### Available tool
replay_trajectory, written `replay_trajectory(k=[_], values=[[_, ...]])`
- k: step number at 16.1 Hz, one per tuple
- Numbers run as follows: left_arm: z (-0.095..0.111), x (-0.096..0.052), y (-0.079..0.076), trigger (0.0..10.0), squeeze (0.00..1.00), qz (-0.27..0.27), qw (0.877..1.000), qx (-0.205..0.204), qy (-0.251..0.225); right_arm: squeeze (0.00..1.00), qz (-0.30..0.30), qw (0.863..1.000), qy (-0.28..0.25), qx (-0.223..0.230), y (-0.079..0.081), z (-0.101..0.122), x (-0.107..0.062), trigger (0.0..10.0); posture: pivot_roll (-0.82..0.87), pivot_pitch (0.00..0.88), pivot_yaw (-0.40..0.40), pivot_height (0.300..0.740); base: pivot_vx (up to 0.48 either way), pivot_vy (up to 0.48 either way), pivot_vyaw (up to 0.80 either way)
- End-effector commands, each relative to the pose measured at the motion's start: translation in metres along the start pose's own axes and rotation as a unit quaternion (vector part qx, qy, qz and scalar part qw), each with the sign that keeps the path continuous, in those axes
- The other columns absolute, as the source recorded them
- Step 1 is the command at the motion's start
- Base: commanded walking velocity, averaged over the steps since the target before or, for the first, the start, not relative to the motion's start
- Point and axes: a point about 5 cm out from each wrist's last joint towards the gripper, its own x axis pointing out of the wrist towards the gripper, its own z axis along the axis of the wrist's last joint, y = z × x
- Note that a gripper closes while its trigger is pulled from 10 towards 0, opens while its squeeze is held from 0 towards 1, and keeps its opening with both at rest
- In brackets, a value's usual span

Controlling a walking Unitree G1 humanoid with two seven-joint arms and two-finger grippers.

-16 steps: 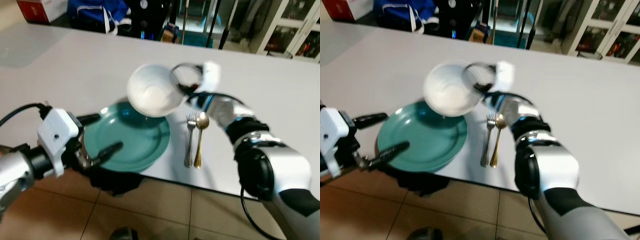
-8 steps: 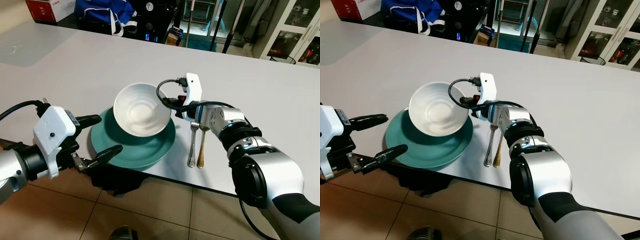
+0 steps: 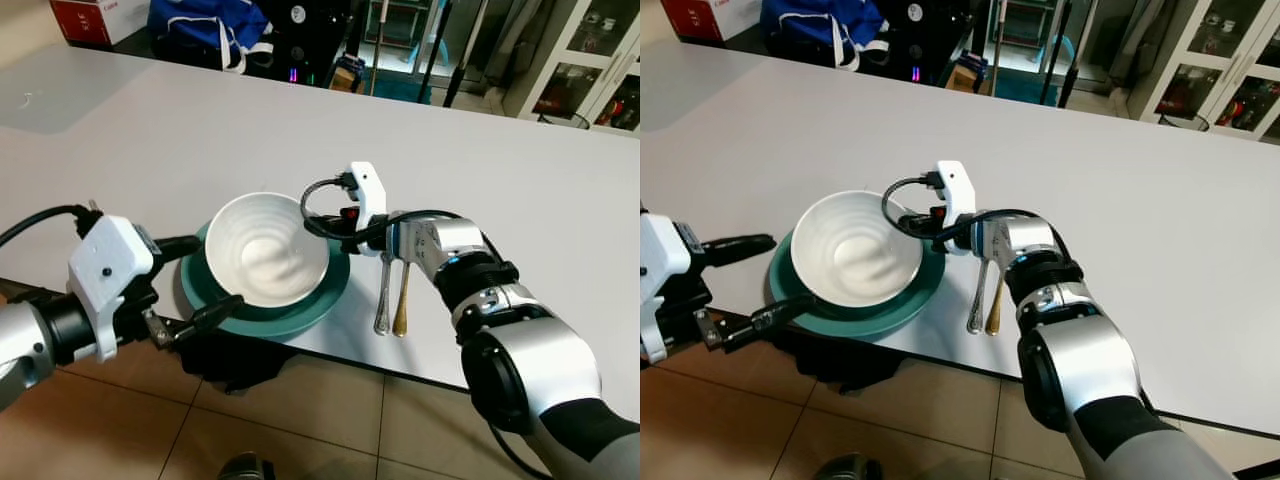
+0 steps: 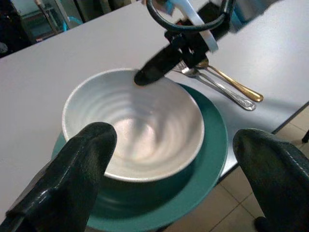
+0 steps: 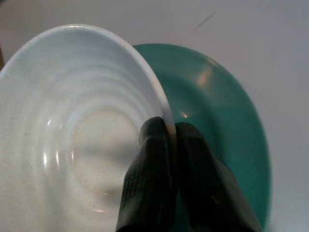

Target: Setting the table

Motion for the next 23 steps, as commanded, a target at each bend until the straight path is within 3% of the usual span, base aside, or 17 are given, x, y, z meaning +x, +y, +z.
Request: replay_trajectory(k=[1,7,9,11,13,16,21,22,23], values=[[0.001,0.001,-0.003,10.0,0.00,-0.012,1.000,0.007,0.009,0.00,-0.036,0.999,0.019,-0.025,-0.011,-0.004,-0.006,0.0,0.15,0.009,-0.041,0.740,0.000,0.000,0.00],[-0.002,0.001,-0.002,10.0,0.00,-0.011,1.000,0.008,0.014,0.00,-0.130,0.991,0.004,-0.039,-0.054,0.008,-0.047,0.0,0.14,0.013,-0.037,0.740,0.000,0.000,0.00],[-0.002,0.001,-0.002,10.0,0.00,-0.011,1.000,0.008,0.014,0.00,-0.141,0.989,0.003,-0.040,-0.059,0.009,-0.052,0.0,0.14,0.013,-0.035,0.740,0.000,0.000,0.00],[-0.003,0.002,-0.001,10.0,0.00,-0.011,1.000,0.009,0.015,0.00,-0.133,0.990,0.001,-0.039,-0.056,0.008,-0.048,0.0,0.14,0.014,-0.033,0.740,0.000,0.000,0.00],[-0.003,0.002,-0.001,10.0,0.00,-0.011,1.000,0.009,0.014,0.00,-0.067,0.997,-0.033,0.021,-0.040,0.013,-0.038,0.0,0.14,0.014,-0.030,0.740,0.000,0.000,0.00],[-0.007,0.000,0.000,10.0,0.00,-0.006,1.000,-0.003,0.024,0.00,-0.030,0.996,-0.039,0.079,-0.028,0.010,-0.028,0.0,0.14,0.012,-0.030,0.740,0.000,0.000,0.00],[-0.012,-0.001,-0.002,10.0,0.00,-0.009,0.999,-0.010,0.035,0.00,-0.046,0.997,-0.012,0.068,-0.024,0.002,-0.020,0.0,0.15,0.014,-0.035,0.740,0.000,0.000,0.00],[-0.012,-0.001,-0.002,10.0,0.00,-0.009,0.999,-0.010,0.035,0.00,-0.056,0.996,-0.009,0.063,-0.026,0.001,-0.020,4.2,0.15,0.014,-0.035,0.740,0.000,0.000,0.00],[-0.012,-0.001,-0.002,10.0,0.00,-0.009,0.999,-0.010,0.035,0.00,-0.058,0.996,-0.009,0.062,-0.026,0.001,-0.021,4.7,0.15,0.014,-0.036,0.740,0.000,0.000,0.00]])
